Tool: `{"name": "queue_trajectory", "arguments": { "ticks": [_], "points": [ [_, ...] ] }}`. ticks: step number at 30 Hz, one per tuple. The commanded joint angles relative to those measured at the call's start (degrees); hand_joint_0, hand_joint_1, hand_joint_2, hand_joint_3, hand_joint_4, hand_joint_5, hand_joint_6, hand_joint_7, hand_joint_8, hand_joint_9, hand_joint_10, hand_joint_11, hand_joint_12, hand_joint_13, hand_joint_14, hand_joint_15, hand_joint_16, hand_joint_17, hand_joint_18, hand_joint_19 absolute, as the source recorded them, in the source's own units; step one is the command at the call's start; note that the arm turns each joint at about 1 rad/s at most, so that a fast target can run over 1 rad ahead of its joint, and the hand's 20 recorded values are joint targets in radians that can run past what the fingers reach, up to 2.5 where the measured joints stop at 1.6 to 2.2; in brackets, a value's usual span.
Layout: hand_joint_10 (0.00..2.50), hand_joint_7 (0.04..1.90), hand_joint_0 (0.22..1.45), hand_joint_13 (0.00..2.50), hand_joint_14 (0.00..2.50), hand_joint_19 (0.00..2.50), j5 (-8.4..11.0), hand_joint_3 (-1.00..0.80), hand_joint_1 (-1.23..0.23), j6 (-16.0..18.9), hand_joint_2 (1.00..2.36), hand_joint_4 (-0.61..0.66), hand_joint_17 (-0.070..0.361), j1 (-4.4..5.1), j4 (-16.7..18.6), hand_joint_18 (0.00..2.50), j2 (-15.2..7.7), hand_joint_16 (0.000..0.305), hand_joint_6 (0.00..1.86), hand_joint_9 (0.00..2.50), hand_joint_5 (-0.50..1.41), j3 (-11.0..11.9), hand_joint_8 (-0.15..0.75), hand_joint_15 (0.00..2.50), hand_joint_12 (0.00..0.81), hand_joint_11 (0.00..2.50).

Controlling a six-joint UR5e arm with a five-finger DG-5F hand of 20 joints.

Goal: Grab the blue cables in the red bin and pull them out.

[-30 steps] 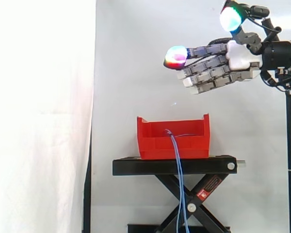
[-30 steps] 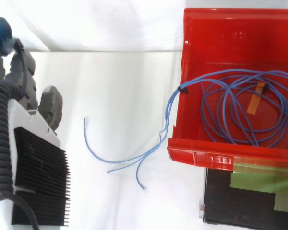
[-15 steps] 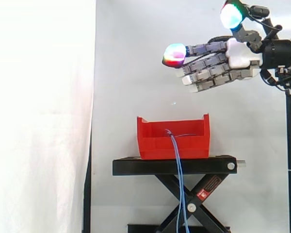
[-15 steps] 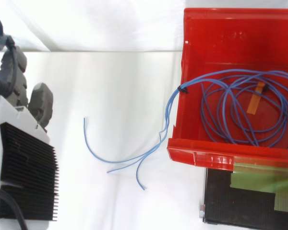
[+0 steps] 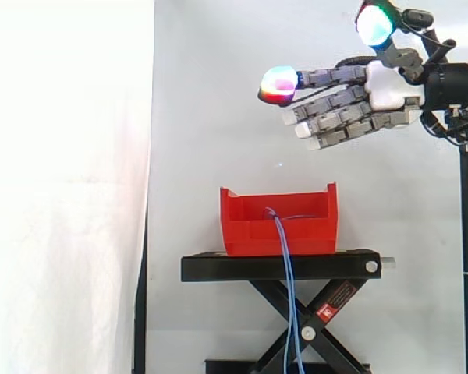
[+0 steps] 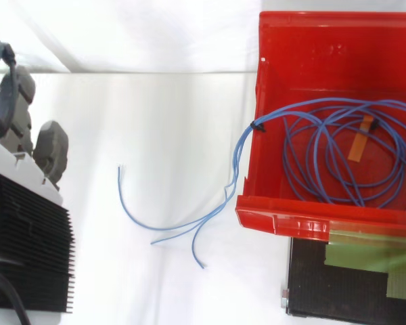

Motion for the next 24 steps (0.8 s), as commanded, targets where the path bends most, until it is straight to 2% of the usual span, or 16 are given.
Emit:
{"name": "queue_trajectory", "arguments": {
  "ticks": [1,18,24],
  "points": [
    [0.0,0.23,0.7,0.0,0.0,0.17,-0.07,-1.0,-0.78,0.0,1.0,0.01,0.139,-0.08,-1.25,0.0,0.03,0.062,0.01,0.1,0.22,0.01,0.222,0.03,0.352,0.0],
    [0.0,0.25,0.7,0.0,0.0,0.2,-0.69,-1.0,-0.76,0.27,1.0,0.0,0.137,-0.25,-3.36,0.0,0.47,0.061,0.01,0.07,0.19,0.01,0.212,0.05,0.348,0.03],
    [0.0,0.25,0.7,0.0,0.0,0.2,-2.53,-1.0,-0.76,-0.88,1.0,0.01,0.137,-0.17,-3.45,0.0,1.09,0.061,0.01,0.07,0.18,0.01,0.212,0.04,0.347,0.03]
  ]
}}
